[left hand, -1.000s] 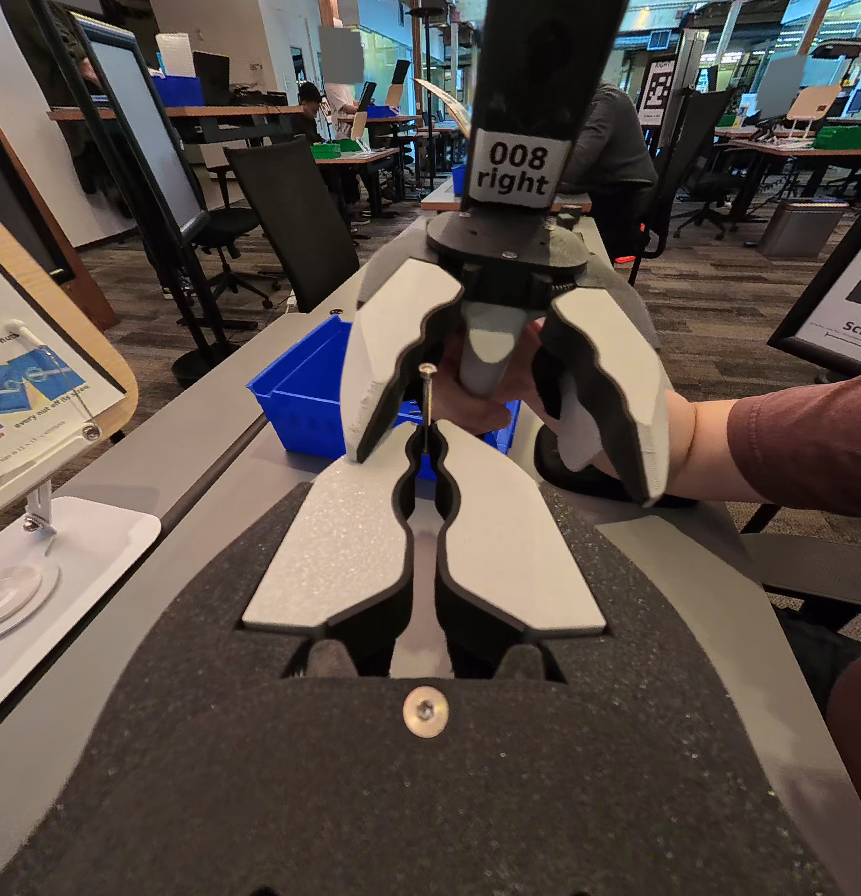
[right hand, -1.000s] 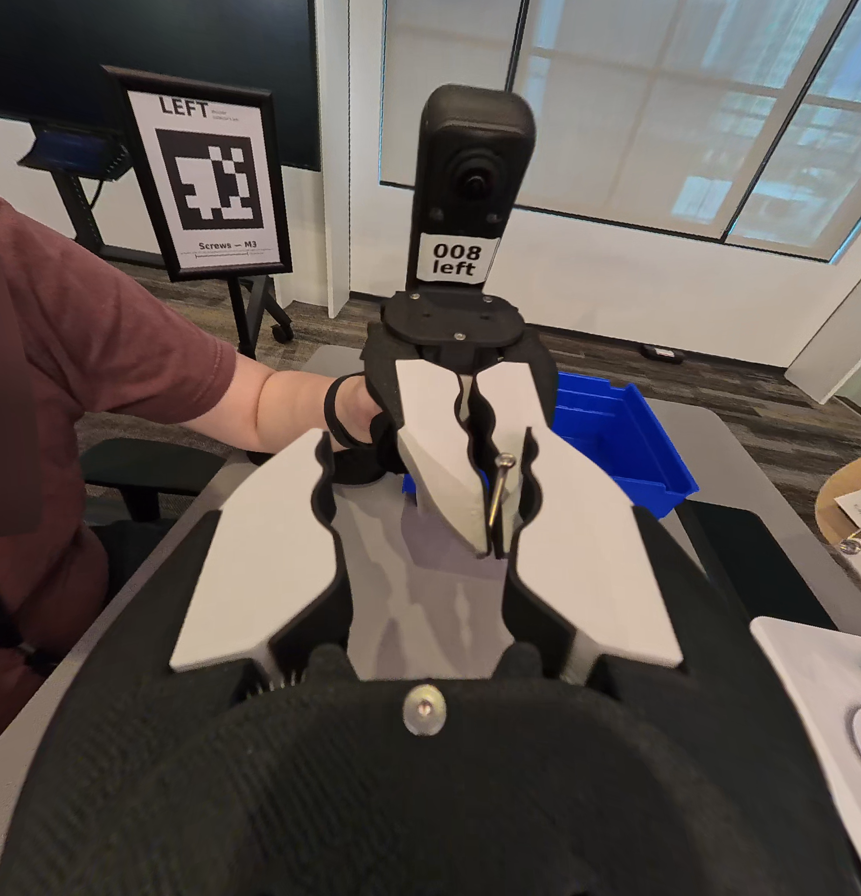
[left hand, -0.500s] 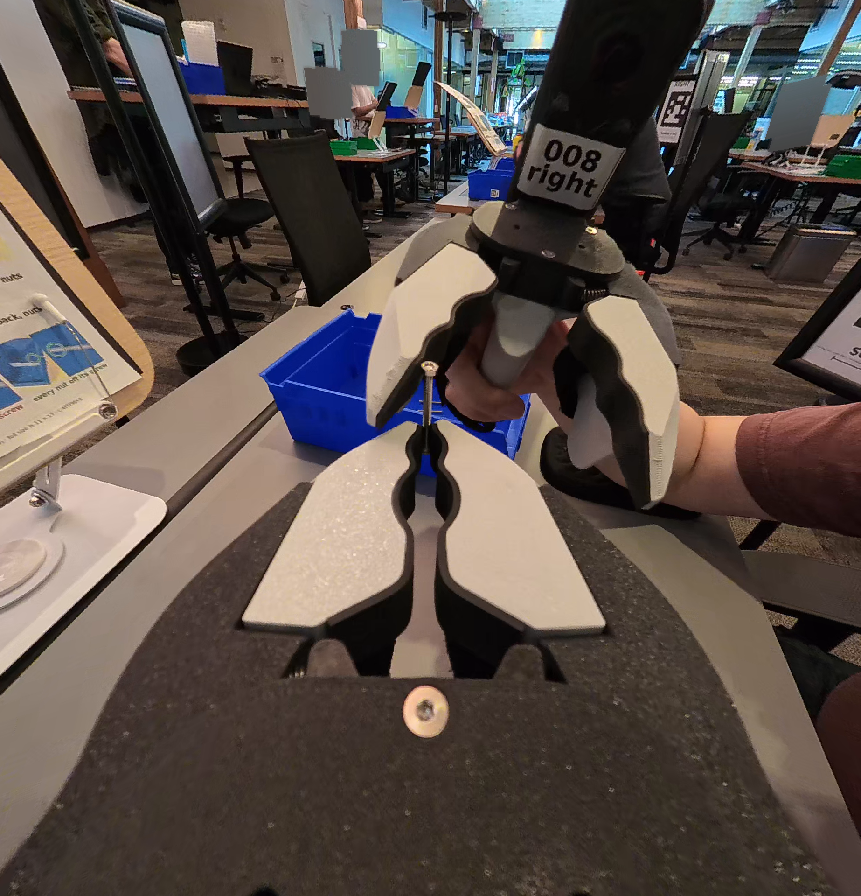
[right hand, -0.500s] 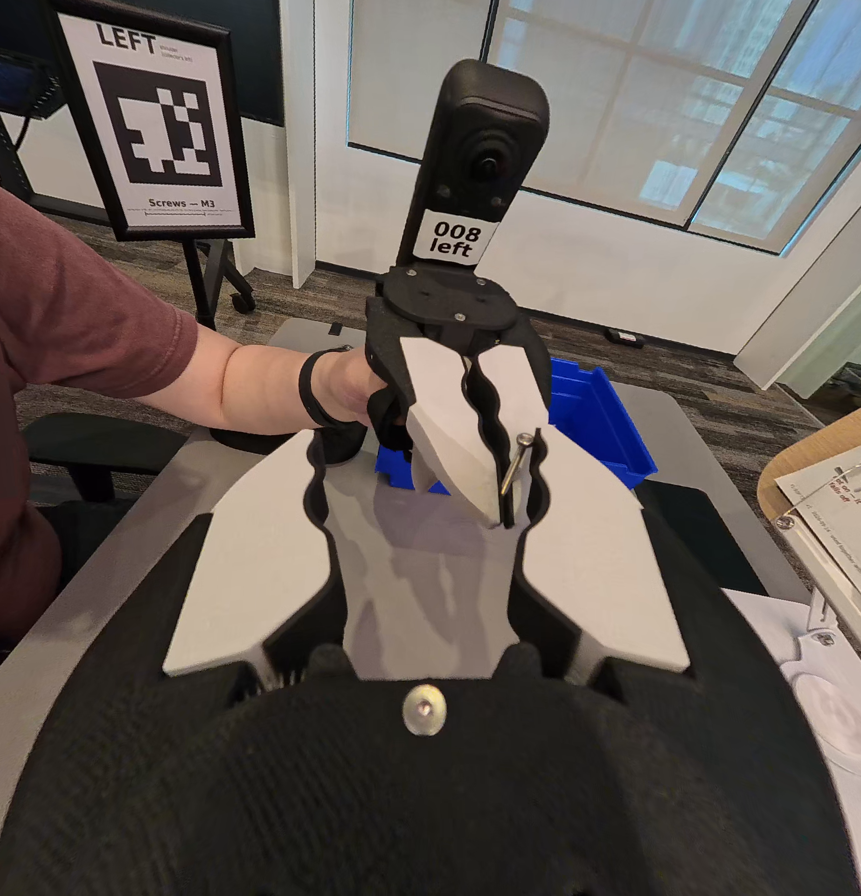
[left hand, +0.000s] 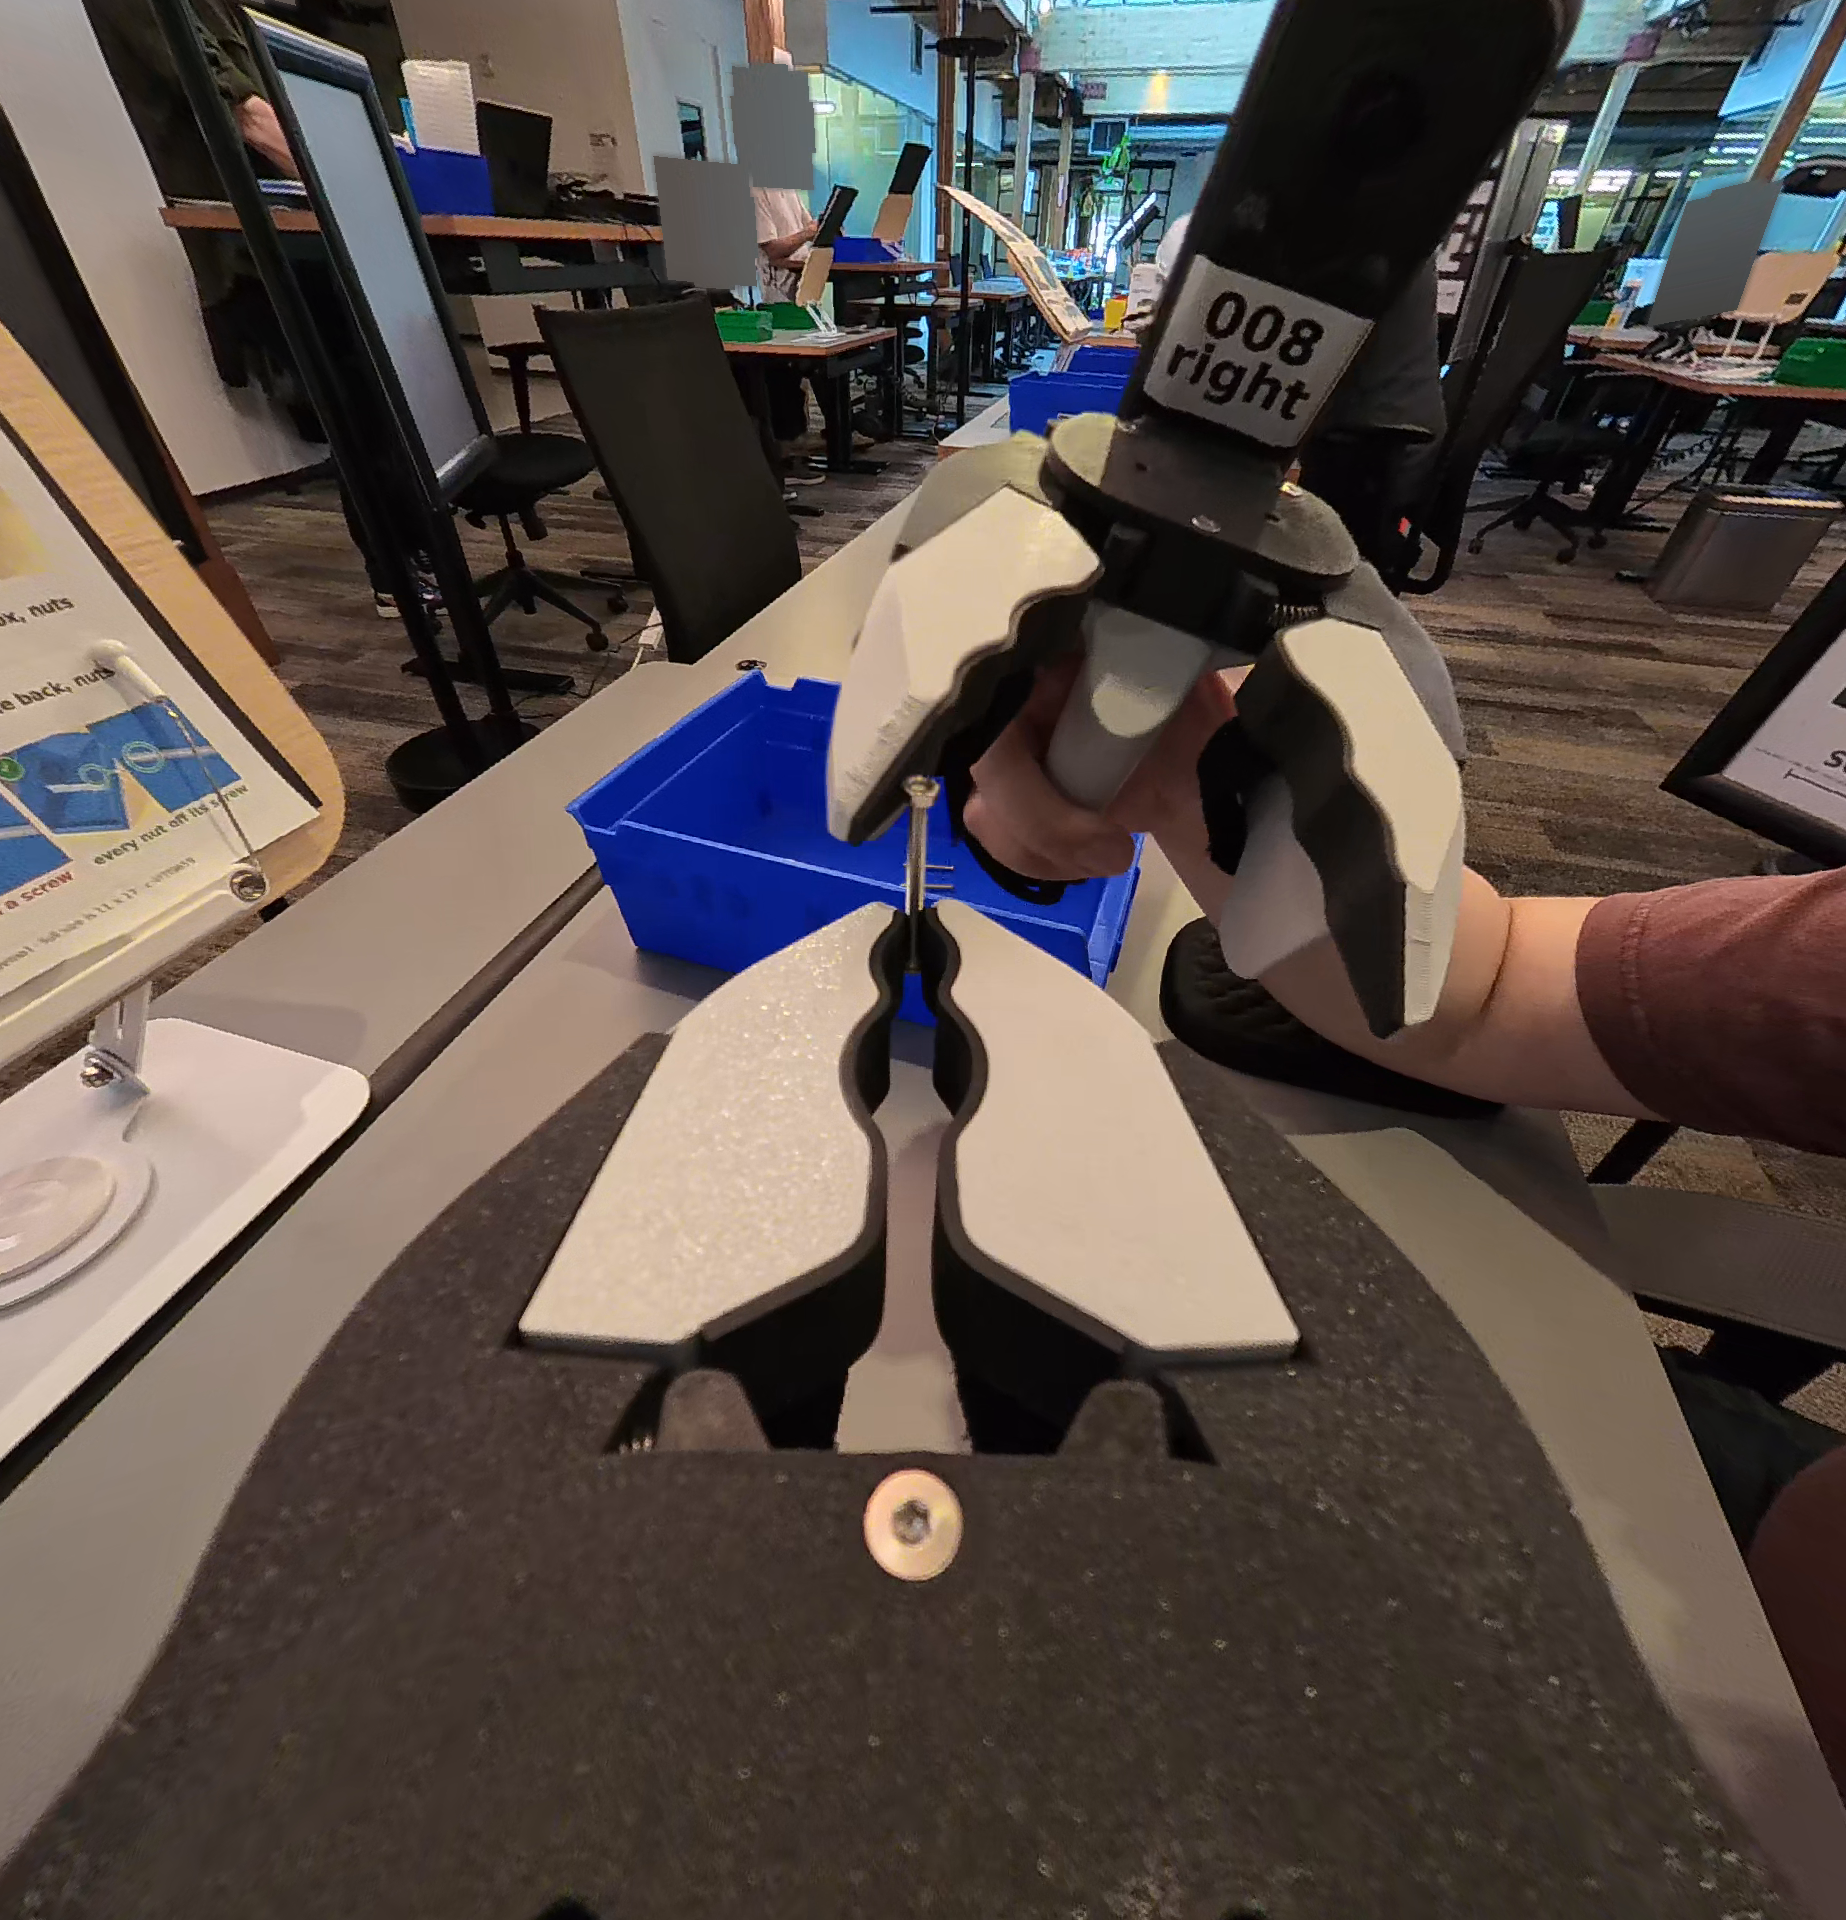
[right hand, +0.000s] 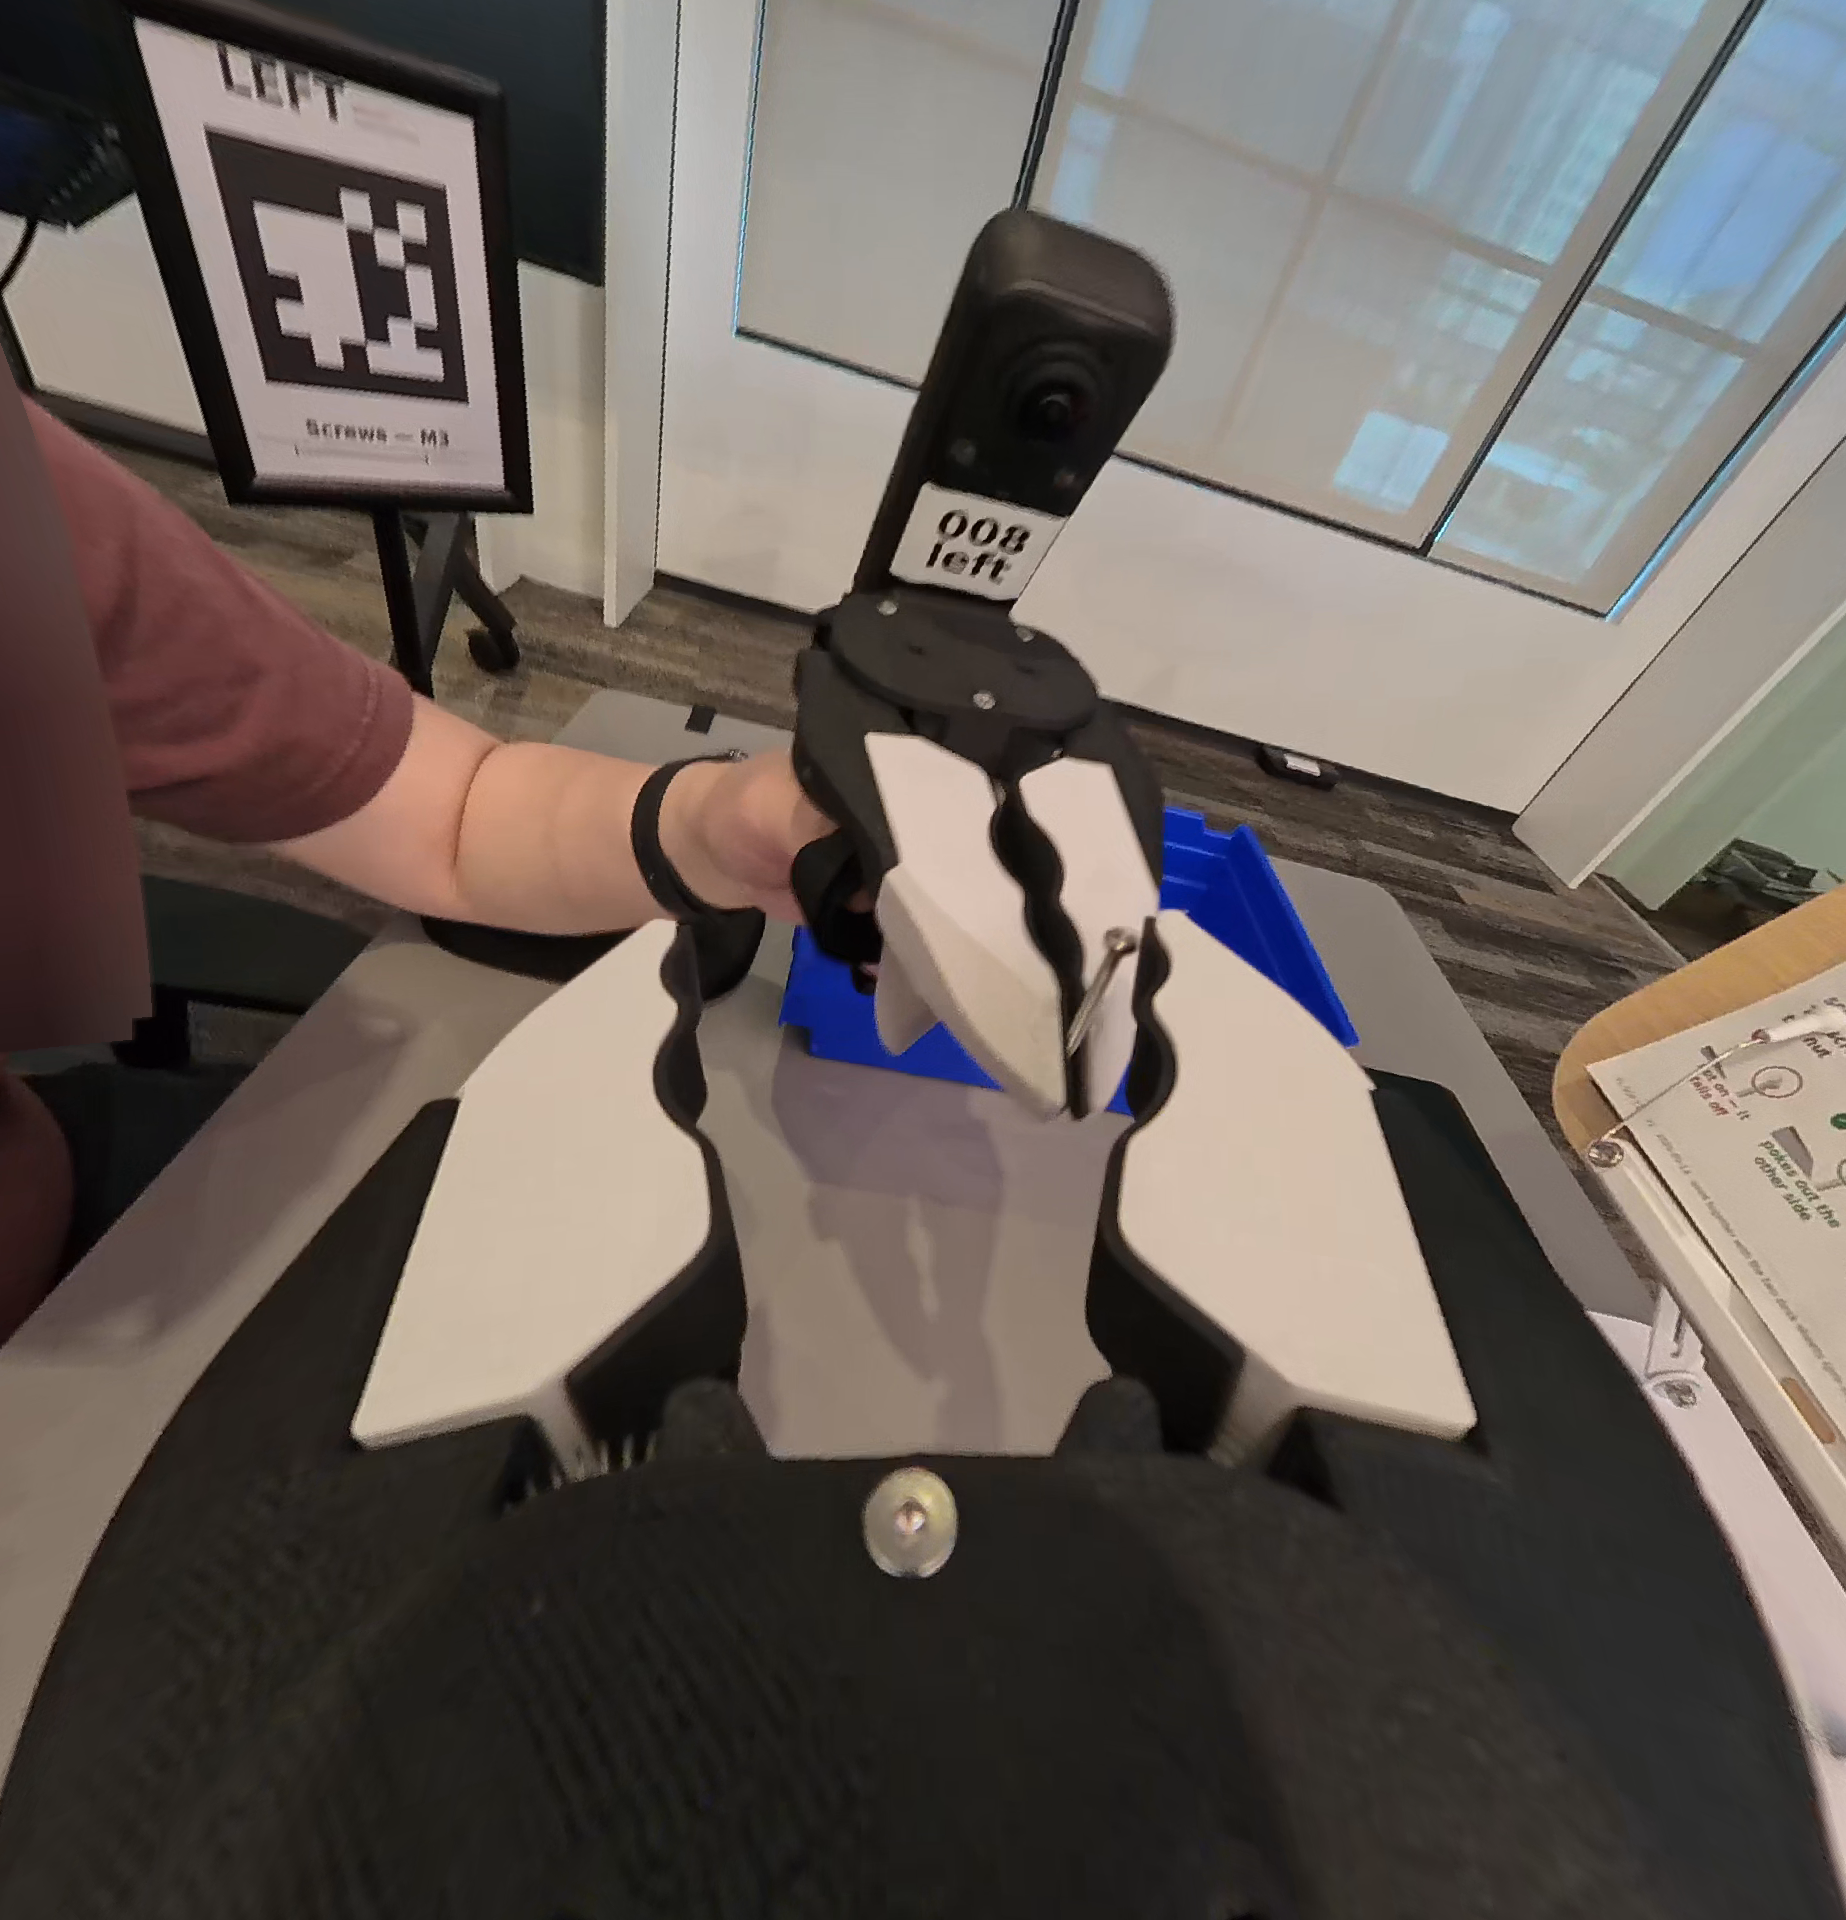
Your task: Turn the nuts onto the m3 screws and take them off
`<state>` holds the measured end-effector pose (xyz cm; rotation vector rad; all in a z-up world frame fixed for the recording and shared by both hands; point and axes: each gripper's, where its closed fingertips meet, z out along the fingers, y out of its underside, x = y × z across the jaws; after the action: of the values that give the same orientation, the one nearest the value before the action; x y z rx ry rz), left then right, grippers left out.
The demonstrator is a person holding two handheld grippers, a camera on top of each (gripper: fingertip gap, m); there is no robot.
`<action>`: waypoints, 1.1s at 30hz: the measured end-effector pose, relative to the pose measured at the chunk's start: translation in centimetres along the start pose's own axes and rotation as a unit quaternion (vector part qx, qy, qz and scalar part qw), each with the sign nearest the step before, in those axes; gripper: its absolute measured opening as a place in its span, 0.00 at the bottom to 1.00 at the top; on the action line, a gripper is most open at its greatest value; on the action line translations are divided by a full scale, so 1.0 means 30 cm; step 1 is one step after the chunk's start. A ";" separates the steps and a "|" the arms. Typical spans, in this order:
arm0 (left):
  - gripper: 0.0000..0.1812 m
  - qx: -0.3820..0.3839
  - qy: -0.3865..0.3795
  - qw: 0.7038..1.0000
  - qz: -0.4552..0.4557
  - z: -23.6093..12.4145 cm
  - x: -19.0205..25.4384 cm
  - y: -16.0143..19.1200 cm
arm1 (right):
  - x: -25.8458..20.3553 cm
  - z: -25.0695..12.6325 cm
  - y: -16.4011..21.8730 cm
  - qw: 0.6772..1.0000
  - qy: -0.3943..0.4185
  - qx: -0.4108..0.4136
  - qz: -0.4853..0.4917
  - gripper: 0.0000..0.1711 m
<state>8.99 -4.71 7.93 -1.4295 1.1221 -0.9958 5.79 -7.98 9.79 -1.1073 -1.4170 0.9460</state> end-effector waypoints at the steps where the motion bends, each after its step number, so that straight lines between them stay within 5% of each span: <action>1: 0.01 0.001 0.000 1.000 -0.002 -0.003 -0.003 -0.001 | 0.001 -0.002 0.003 1.000 0.002 -0.005 -0.003 0.48; 11: 0.01 -0.002 0.011 1.000 -0.003 -0.002 0.010 0.000 | 0.049 -0.029 -0.024 0.999 0.044 0.018 -0.008 0.41; 16: 0.01 -0.009 0.013 1.000 0.009 0.008 0.032 0.002 | 0.076 -0.057 -0.034 0.998 0.059 0.032 0.001 0.14; 33: 0.01 -0.024 0.023 0.999 0.018 0.018 0.054 0.015 | 0.077 -0.055 -0.010 0.997 0.016 0.037 0.068 0.03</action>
<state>9.82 -6.17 7.44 -1.4254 1.2080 -0.9872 7.34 -5.86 10.88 -1.1700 -1.2826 1.0652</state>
